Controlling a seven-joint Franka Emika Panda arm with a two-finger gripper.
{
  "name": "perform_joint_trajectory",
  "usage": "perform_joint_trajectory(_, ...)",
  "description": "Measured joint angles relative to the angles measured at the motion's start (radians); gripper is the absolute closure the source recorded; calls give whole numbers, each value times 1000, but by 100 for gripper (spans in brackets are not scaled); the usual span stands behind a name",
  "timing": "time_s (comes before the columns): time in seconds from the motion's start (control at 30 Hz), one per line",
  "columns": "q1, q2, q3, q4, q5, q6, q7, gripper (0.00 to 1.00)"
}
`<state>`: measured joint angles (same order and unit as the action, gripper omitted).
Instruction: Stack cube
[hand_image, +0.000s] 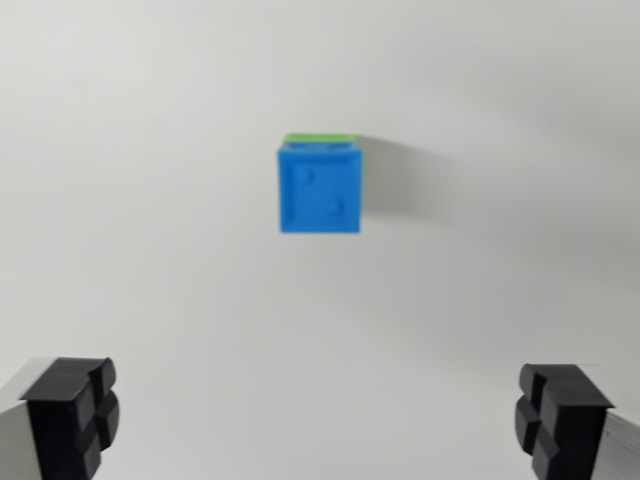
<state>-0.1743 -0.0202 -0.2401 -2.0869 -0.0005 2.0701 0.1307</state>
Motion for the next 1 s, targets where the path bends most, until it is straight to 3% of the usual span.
perform_joint_trajectory(0.4,0,-19,2,48,-5,-67,4,0)
perform_joint_trajectory(1.0,0,-24,2,60,-5,-84,4,0)
